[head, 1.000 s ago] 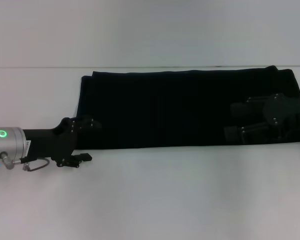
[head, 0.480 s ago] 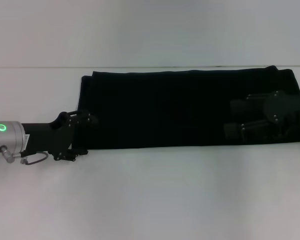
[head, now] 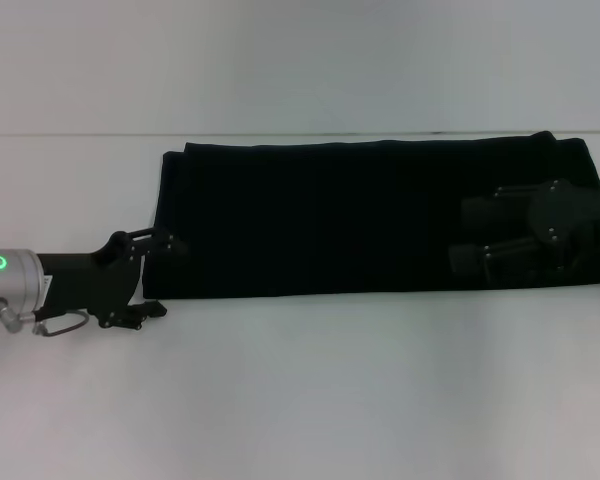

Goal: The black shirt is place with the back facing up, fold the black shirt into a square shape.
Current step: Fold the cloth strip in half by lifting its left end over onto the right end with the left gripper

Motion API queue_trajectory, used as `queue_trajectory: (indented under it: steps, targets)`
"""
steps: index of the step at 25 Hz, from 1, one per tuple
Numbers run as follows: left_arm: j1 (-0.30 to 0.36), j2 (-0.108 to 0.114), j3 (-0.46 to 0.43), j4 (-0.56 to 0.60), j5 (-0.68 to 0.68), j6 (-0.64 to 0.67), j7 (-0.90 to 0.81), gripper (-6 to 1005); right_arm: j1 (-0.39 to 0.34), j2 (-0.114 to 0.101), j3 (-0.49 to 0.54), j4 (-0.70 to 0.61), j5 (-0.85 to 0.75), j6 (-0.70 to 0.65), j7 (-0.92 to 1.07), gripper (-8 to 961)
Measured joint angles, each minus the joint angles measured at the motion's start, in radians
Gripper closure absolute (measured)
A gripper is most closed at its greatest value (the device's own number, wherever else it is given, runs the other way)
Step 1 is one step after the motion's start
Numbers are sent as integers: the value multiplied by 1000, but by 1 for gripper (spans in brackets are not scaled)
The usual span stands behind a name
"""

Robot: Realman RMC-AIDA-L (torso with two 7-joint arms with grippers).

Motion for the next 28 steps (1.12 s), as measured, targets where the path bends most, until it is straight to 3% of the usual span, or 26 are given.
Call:
queue_trajectory:
  steps: [28]
  targets:
    - [-18, 2, -1, -6, -6, -73, 16, 66, 10, 2, 3, -13, -1, 6, 6, 49]
